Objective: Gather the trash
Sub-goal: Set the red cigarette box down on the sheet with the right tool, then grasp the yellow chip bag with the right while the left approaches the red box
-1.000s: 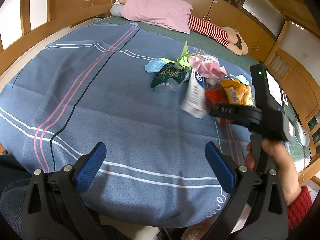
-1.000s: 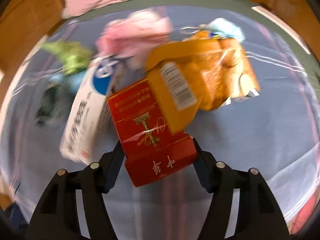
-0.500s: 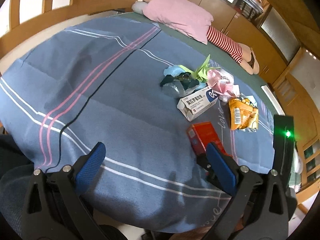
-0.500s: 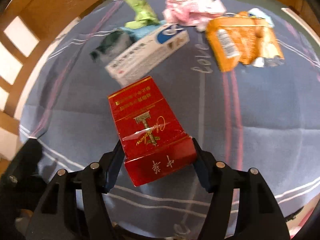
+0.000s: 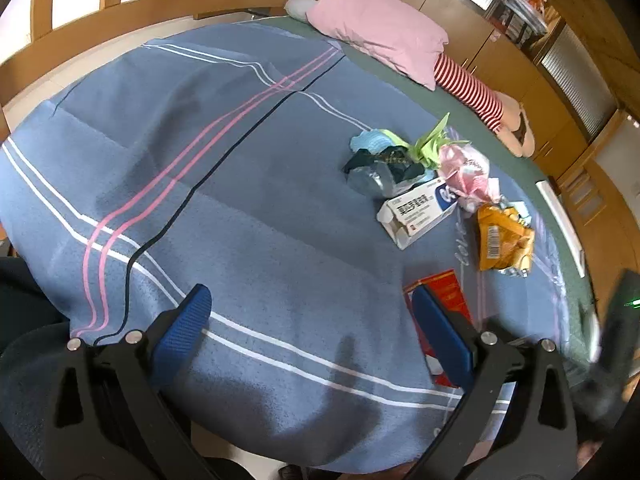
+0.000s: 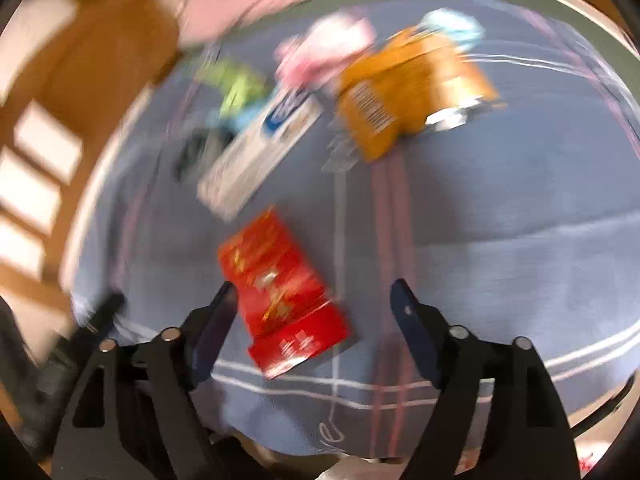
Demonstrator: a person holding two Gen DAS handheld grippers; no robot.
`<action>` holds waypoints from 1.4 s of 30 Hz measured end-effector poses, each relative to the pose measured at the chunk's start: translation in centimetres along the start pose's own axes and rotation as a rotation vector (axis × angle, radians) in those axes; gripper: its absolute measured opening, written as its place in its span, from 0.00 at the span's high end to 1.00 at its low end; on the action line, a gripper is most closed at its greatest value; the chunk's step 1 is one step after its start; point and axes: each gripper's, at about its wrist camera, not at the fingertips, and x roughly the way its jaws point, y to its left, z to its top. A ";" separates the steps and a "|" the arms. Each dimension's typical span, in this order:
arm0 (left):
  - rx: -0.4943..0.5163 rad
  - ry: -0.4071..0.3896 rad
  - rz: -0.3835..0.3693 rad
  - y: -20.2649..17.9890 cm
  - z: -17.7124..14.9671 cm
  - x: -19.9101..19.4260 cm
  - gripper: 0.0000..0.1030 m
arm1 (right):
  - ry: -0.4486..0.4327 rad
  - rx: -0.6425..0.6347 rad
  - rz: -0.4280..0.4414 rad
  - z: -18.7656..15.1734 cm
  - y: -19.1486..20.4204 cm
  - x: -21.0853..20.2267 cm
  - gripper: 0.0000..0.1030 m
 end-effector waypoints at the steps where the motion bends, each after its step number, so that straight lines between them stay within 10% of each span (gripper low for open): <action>1: 0.012 -0.004 0.002 -0.4 0.0 0.1 0.03 | -0.026 0.041 0.014 0.4 -1.0 -0.9 0.22; 8: 0.275 0.078 -0.026 -8.4 -0.4 3.7 0.03 | -0.212 0.199 -0.057 0.8 -6.5 -6.7 0.20; 15: 0.389 0.231 -0.097 -12.2 -2.7 7.9 0.04 | -0.213 0.172 -0.143 7.0 -5.1 -3.2 0.10; 22: 0.292 0.214 -0.178 -8.7 -1.4 6.7 0.54 | -0.139 0.417 -0.058 12.4 -6.6 5.3 0.06; 26: 0.284 0.185 -0.188 -8.1 -1.0 6.0 0.80 | -0.151 0.458 0.044 12.2 -6.7 6.4 0.48; 29: 0.255 0.185 -0.203 -7.7 -0.6 5.9 0.87 | -0.170 0.349 0.011 11.6 -5.0 4.9 0.57; 32: 0.145 0.223 -0.265 -6.0 0.3 6.2 0.84 | -0.194 0.238 0.014 10.3 -3.4 2.0 0.69; 33: 0.103 0.240 -0.283 -5.4 0.6 6.4 0.65 | -0.203 0.209 0.009 9.8 -3.1 1.1 0.91; 36: 0.030 0.244 -0.299 -5.0 0.5 6.5 0.16 | -0.245 0.119 -0.041 7.4 -2.4 -2.7 0.97; 42: 0.206 0.251 -0.205 -10.0 -0.8 8.4 0.11 | -0.341 0.083 -0.109 1.7 -4.2 -8.6 0.97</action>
